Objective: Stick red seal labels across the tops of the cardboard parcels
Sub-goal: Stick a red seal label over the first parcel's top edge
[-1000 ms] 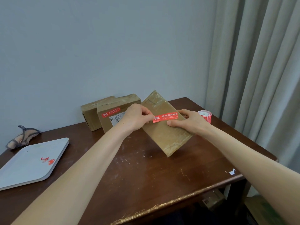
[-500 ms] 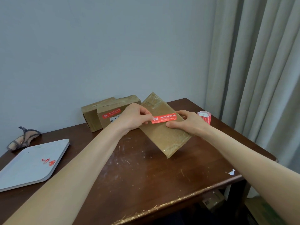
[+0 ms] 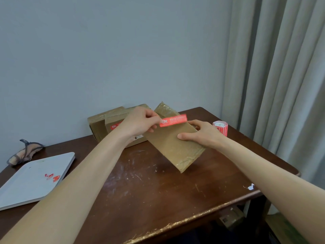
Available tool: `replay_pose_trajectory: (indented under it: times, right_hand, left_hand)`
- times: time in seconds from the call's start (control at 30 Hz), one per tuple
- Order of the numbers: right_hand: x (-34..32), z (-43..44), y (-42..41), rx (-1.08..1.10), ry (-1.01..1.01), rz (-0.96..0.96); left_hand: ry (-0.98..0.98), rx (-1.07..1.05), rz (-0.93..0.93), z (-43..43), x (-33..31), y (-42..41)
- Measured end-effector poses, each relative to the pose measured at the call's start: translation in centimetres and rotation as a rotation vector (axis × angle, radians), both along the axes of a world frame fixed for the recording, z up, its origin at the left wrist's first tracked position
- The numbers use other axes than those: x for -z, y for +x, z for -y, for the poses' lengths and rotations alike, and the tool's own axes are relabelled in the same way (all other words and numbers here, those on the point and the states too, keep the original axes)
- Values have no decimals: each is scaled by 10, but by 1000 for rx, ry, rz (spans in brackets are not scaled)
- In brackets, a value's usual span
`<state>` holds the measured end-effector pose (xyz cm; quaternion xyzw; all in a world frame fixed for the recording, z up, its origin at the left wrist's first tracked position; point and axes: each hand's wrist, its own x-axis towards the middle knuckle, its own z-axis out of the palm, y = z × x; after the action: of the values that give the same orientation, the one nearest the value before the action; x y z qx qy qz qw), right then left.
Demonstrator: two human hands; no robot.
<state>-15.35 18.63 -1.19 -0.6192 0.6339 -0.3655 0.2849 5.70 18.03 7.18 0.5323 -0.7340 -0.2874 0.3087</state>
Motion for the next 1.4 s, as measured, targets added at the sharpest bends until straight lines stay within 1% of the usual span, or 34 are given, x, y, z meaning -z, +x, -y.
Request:
replay_pose_trajectory:
  times: [0.07,0.1,0.17,0.23,0.33,0.53,0.63,0.67,0.7,0.73,0.83,0.87,0.9,0.93,1.03,1.13,1.23,1.4]
  right_hand:
    - [-1,0,-2,2,5,-13]
    - [-2,-1,-2,4,6,-50]
    - [-6,-1,-1,19,-15,-200]
    - [-9,-3,2,35,-76,-379]
    - [-12,-4,1,26,-142,-538]
    - [-17,0,-6,-59,-107,-635]
    - [-16,5,-14,-97,-49,-661]
    - [-17,6,-18,-110,-36,-636]
    - [-19,6,-21,-109,-48,-557]
    - [-24,5,-24,-85,-82,-426]
    - [-50,0,-29,53,-181,62]
    - [-60,-2,-29,65,-161,200]
    - [-67,-3,-28,61,-118,284]
    - [-72,-4,-27,44,-72,312]
    - [-74,-4,-22,-10,27,242]
    - [-71,0,-22,15,32,288]
    - [-69,6,-24,41,41,278]
    - [-67,15,-24,71,55,276]
  left_hand:
    - [6,-23,-98,-1,-6,3]
    - [-6,-26,-126,-2,-8,5]
    - [-37,-28,-163,-3,-13,9]
    - [-57,-45,-198,-3,-15,12]
    - [-52,-67,-223,-3,-14,15]
    - [-32,-67,-202,2,-3,20]
    - [-27,-71,-218,6,2,19]
    - [-29,-73,-221,7,2,18]
    - [-33,-76,-221,8,3,16]
    - [-35,-75,-219,10,3,15]
    - [-40,-49,-215,17,0,8]
    - [-44,-36,-209,19,-1,4]
    - [-46,-24,-201,21,-2,0]
    - [-48,-12,-192,24,-4,-5]
    - [-38,23,-164,29,-5,-19]
    - [-22,53,-141,34,-3,-28]
    - [-12,53,-129,39,-1,-32]
    - [29,23,-191,51,5,-37]
